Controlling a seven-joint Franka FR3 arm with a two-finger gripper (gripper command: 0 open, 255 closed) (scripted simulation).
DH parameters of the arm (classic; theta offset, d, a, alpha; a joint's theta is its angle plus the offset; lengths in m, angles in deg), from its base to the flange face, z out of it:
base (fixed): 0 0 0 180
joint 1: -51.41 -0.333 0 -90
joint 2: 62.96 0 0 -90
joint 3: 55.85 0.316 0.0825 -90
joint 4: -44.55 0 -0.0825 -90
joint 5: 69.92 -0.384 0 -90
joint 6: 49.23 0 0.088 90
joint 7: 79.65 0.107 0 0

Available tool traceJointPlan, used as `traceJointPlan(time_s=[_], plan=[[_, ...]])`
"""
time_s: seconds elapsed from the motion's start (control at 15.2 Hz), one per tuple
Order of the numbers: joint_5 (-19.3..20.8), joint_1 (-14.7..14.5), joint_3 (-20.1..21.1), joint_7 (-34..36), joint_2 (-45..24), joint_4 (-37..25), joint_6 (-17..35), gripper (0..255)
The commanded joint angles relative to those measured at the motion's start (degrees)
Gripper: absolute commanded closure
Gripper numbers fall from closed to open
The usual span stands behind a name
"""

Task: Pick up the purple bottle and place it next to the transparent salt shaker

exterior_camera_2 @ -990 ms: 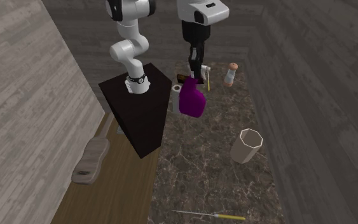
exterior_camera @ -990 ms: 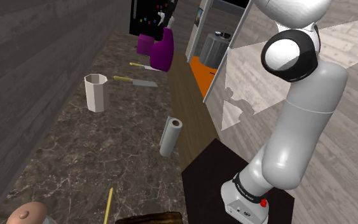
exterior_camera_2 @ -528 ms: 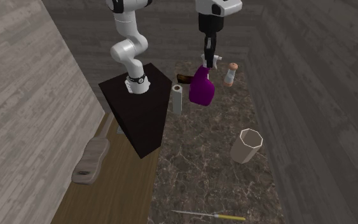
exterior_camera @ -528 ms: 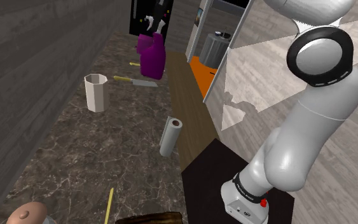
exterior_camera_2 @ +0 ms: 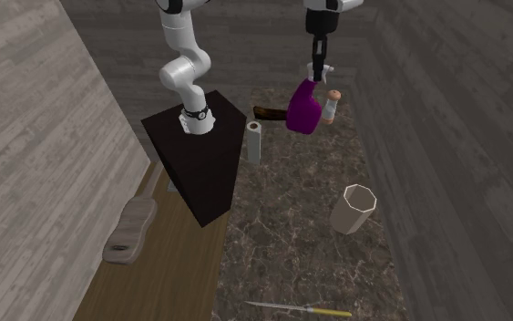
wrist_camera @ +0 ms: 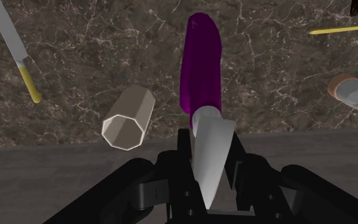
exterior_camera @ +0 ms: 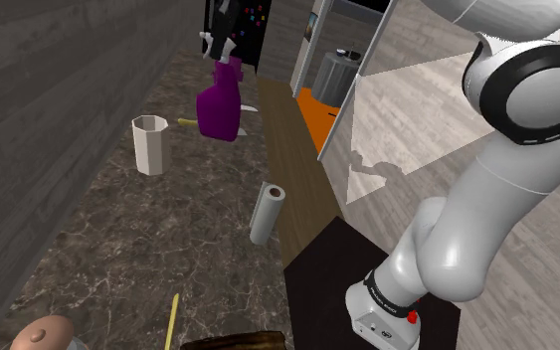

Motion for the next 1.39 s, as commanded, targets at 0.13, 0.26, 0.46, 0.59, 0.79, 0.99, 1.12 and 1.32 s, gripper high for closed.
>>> traceJointPlan(time_s=[0.13, 0.26, 0.46, 0.59, 0.79, 0.99, 1.12, 1.32], plan=[[0.93, -2.95, 2.44, 5.4, 0.57, 1.35, 0.9, 255], [1.41, -4.43, 3.69, 8.1, 0.37, 1.47, 1.25, 255], [2.19, -6.7, 5.52, 12.16, -0.42, 1.02, 1.58, 255], [2.76, -8.26, 6.69, 14.86, -1.27, 0.29, 1.67, 255], [3.75, -10.61, 8.44, 18.88, -3.04, -1.46, 1.59, 255], [4.92, -13.11, 10.08, 22.86, -5.43, -4.09, 1.2, 255], [5.8, -14.89, 11.06, 25.46, -7.39, -6.37, 0.74, 255], [7.3, -17.8, 12.35, 29.25, -10.94, -10.76, -0.36, 255]])
